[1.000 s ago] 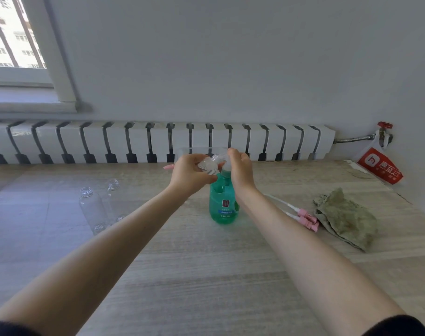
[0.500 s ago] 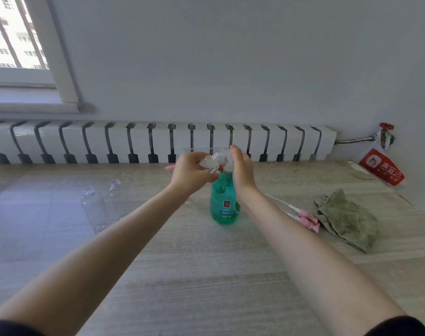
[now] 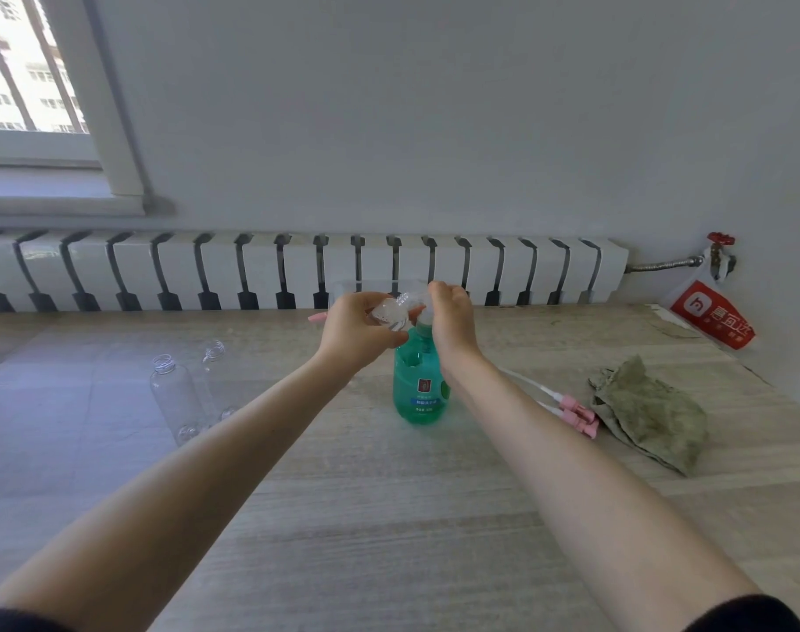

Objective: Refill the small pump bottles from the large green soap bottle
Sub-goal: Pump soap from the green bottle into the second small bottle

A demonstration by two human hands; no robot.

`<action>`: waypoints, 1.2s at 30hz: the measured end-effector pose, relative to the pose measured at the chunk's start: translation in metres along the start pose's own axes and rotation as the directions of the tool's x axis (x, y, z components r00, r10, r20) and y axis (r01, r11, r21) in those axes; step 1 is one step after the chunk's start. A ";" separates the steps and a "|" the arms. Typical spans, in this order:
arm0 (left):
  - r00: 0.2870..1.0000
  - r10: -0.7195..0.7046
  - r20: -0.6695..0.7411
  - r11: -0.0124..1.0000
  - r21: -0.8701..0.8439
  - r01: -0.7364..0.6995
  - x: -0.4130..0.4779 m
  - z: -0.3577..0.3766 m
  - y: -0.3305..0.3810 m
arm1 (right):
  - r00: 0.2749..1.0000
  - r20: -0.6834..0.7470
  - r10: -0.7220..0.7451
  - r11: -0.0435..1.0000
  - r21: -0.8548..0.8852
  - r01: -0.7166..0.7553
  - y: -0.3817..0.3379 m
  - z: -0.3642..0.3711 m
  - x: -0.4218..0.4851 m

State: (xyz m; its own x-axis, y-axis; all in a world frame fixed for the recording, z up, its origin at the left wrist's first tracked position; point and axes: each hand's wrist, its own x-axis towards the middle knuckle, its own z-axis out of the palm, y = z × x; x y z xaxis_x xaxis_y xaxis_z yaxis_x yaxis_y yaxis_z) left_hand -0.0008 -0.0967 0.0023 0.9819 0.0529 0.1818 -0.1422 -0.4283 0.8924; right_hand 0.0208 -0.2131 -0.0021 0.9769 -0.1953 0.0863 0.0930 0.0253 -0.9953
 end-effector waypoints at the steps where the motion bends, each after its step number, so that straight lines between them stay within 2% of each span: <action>1: 1.000 -0.001 0.001 1.000 -0.001 0.001 0.000 0.000 0.000 | 1.000 0.003 0.005 1.000 0.000 -0.005 0.000 0.000 -0.001; 14: 0.999 -0.030 0.014 0.998 -0.054 0.030 -0.002 0.003 0.001 | 0.999 0.006 0.052 0.998 -0.019 -0.052 0.007 0.004 0.002; 36: 1.000 -0.006 -0.009 1.000 -0.022 0.006 0.000 0.003 -0.002 | 1.000 -0.003 -0.004 1.000 0.016 0.004 0.006 0.000 0.004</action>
State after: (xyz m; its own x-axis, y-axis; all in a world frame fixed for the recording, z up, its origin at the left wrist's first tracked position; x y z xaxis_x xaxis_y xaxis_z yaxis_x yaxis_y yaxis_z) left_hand 0.0000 -0.0984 -0.0006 0.9816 0.0633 0.1803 -0.1394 -0.4080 0.9023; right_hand 0.0255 -0.2133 -0.0079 0.9759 -0.1986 0.0906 0.1004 0.0401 -0.9941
